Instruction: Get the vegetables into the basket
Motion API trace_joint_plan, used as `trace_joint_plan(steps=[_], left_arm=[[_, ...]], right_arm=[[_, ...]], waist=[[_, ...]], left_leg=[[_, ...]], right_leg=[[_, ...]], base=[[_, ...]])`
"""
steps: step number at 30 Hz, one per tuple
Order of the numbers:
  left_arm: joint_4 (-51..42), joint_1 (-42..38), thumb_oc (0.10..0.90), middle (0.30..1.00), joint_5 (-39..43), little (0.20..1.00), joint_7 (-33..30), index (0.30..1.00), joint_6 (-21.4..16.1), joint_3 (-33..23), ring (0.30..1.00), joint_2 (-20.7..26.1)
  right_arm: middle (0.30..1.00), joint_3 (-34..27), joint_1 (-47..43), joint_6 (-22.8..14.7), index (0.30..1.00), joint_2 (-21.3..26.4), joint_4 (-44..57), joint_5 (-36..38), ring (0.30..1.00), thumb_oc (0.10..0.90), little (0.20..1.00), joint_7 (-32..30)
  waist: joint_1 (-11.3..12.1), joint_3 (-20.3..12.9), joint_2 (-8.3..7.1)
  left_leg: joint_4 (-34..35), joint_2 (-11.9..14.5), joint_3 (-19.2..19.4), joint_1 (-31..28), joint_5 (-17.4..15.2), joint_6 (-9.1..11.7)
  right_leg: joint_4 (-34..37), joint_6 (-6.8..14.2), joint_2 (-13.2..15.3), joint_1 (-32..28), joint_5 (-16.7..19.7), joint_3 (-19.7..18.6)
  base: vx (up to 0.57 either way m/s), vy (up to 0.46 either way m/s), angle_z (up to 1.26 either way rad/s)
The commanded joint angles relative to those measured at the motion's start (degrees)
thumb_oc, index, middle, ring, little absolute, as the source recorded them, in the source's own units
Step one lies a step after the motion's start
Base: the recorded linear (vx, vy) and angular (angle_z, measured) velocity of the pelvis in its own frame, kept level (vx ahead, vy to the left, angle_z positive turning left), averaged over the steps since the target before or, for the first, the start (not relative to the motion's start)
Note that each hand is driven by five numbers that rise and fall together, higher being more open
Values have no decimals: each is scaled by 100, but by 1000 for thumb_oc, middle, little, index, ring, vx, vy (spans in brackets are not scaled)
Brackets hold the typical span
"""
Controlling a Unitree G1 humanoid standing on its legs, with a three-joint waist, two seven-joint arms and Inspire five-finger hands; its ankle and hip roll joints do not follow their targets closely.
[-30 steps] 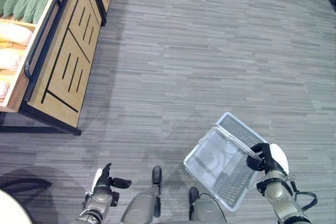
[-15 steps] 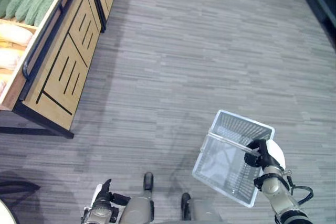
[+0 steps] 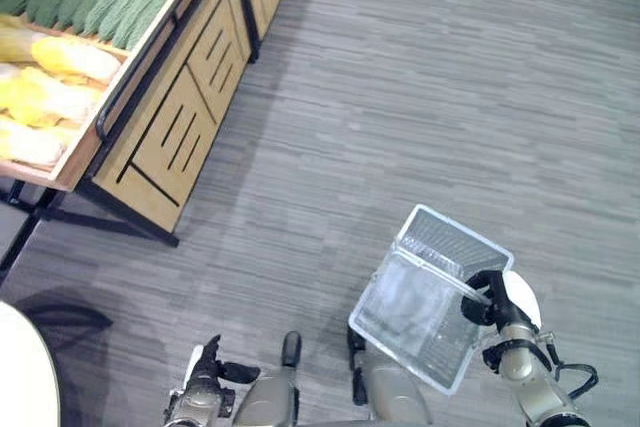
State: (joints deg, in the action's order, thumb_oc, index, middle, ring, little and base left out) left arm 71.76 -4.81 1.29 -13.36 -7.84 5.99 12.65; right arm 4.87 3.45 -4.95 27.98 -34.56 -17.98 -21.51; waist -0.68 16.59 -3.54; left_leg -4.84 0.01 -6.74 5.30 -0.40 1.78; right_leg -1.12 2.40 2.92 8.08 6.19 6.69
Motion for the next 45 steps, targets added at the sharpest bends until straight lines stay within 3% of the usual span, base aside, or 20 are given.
trace_joint_plan(steps=[1, 3, 5, 6, 8, 9, 10, 12, 15, 16, 18, 21, 23, 26, 29, 32, 35, 40, 43, 45], left_arm=[[10, -181, 900, 1000, 62, 1000, -47, 1000, -26, 35, 1000, 105], [-5, -211, 900, 1000, 110, 1000, -60, 1000, -22, 35, 1000, 111], [-117, -305, 900, 1000, 142, 1000, -116, 1000, -13, 97, 1000, 134], [-103, -333, 900, 1000, 118, 1000, -138, 1000, -11, 113, 1000, 146], [-131, -337, 900, 1000, 80, 1000, -209, 1000, -17, 157, 1000, 149], [-132, -334, 900, 1000, 79, 1000, -210, 1000, -16, 159, 1000, 147], [-112, -328, 900, 1000, 42, 1000, -250, 1000, -8, 171, 1000, 152], [-115, -309, 900, 1000, -2, 1000, -255, 1000, 1, 214, 1000, 161], [-52, -272, 900, 1000, -75, 1000, -257, 1000, 19, 199, 1000, 190], [-45, -311, 900, 1000, -114, 1000, -234, 1000, 13, 267, 1000, 207], [-51, -313, 900, 1000, -127, 1000, -236, 1000, -5, 276, 1000, 225], [-101, -351, 900, 1000, -104, 1000, -248, 1000, -30, 258, 1000, 314], [-177, -331, 900, 1000, -74, 1000, -317, 1000, -43, 202, 1000, 436], [-165, -300, 900, 1000, -55, 1000, -354, 1000, -44, 138, 1000, 513], [-188, -271, 900, 1000, -45, 1000, -357, 1000, -38, 122, 1000, 549], [-191, -237, 900, 1000, 5, 1000, -342, 1000, -29, 82, 1000, 577], [-89, -242, 900, 1000, 8, 1000, -291, 1000, -36, 55, 1000, 555], [8, -242, 900, 1000, -49, 1000, -242, 1000, -32, 5, 1000, 452], [43, -219, 900, 1000, -24, 1000, -224, 1000, -29, -15, 1000, 371], [115, -176, 900, 1000, 4, 1000, -215, 1000, -3, -66, 1000, 296]], right_arm=[[300, -733, -263, -482, 300, 869, 701, 214, 300, 400, 300, -425], [300, -777, -233, -469, 300, 896, 672, 237, 300, 400, 300, -442], [300, -954, -50, -399, 300, 862, 660, 289, 300, 400, 300, -551], [300, -993, -17, -386, 300, 843, 662, 301, 300, 400, 300, -588], [300, -1033, 28, -358, 300, 810, 630, 311, 300, 400, 300, -642], [300, -1034, 32, -358, 300, 811, 632, 310, 300, 400, 300, -642], [300, -1030, 75, -349, 300, 772, 605, 288, 300, 400, 300, -670], [300, -994, 77, -337, 300, 747, 579, 284, 300, 400, 300, -659], [300, -954, 61, -303, 300, 669, 518, 262, 300, 400, 300, -658], [300, -974, 14, -311, 300, 546, 421, 372, 300, 400, 300, -673], [300, -972, -27, -317, 300, 501, 322, 437, 300, 400, 300, -680], [300, -866, -158, -297, 300, 402, 209, 462, 300, 400, 300, -678], [300, -653, -420, -272, 300, 364, -16, 445, 300, 400, 300, -686], [300, -544, -562, -285, 300, 324, -44, 453, 300, 400, 300, -691], [300, -465, -612, -292, 300, 295, -111, 460, 300, 400, 300, -667], [300, -404, -619, -299, 300, 266, -175, 463, 300, 400, 300, -620], [300, -385, -699, -323, 300, 277, -70, 447, 300, 400, 300, -638], [300, -379, -648, -325, 300, 401, 223, 285, 300, 400, 300, -616], [300, -410, -577, -342, 300, 454, 329, 239, 300, 400, 300, -548], [300, -395, -560, -376, 300, 585, 322, 199, 300, 400, 300, -493]], waist=[[-30, -132, -120], [-43, -106, -135], [-82, -81, -175], [-90, -102, -165], [-78, -155, -83], [-85, -163, -83], [-75, -199, 0], [-55, -209, 5], [-50, -271, -14], [-46, -253, -70], [-29, -256, -118], [19, -239, -225], [135, -234, -319], [203, -211, -309], [210, -195, -289], [160, -156, -263], [91, -96, -278], [-143, -23, -265], [-187, -58, -237], [-176, -130, -165]], left_leg=[[-1127, -85, 182, -137, 33, 227], [-1347, -48, 358, 60, 76, 239], [-924, 327, 1012, 391, 92, 147], [-651, 439, 1101, 454, 132, 141], [-148, 673, 1134, 611, 511, 210], [-108, 670, 1128, 597, 535, 216], [191, 871, 1228, 687, 845, 289], [221, 902, 1246, 671, 904, 296], [271, 748, 1293, 555, 717, 208], [100, 586, 1328, 616, 592, 126], [12, 506, 1354, 643, 482, 68], [-164, 340, 1426, 741, 284, -24], [-234, 164, 1484, 716, 83, -169], [-127, 123, 1565, 567, 32, -292], [43, 115, 1609, 362, 23, -336], [254, 110, 1580, 76, 16, -353], [406, 84, 1499, -238, -75, -286], [312, 43, 1115, -707, -401, -132], [141, 80, 937, -867, -538, -52], [28, 259, 800, -925, -378, 99]], right_leg=[[-479, 151, 180, 32, -1, -234], [-484, 131, 223, -36, -42, -131], [-417, 146, 354, -239, -152, 137], [-374, 174, 379, -294, -189, 212], [-361, 234, 411, -399, -302, 291], [-363, 231, 413, -399, -308, 300], [-405, 265, 430, -513, -431, 329], [-438, 273, 453, -591, -484, 300], [-543, 364, 589, -663, -537, 152], [-578, 438, 731, -658, -400, 96], [-570, 488, 834, -661, -292, 53], [-579, 590, 1005, -609, 63, -56], [-710, 685, 1183, -581, 489, -105], [-1239, 688, 1217, -431, 707, -84], [-1560, 676, 1166, -285, 740, -33], [-1632, 629, 886, 24, 563, -2], [-907, 622, 687, 324, 323, 134], [6, 739, 556, 731, 727, -395], [-79, 661, 518, 670, 733, -420], [-181, 508, 380, 563, 584, -262]], base=[[109, -153, 49], [58, -116, 75], [105, -113, 81], [126, 22, 82], [147, 86, 69], [232, 157, 42], [164, 104, 25], [231, 171, 0], [236, 279, -27], [245, 383, -42], [142, 224, -6], [119, 209, 9], [213, 342, 7], [134, 231, -4], [100, 117, -12], [163, 92, -3], [257, -33, 10], [340, -133, 36], [279, -190, 90], [246, -284, 44]])
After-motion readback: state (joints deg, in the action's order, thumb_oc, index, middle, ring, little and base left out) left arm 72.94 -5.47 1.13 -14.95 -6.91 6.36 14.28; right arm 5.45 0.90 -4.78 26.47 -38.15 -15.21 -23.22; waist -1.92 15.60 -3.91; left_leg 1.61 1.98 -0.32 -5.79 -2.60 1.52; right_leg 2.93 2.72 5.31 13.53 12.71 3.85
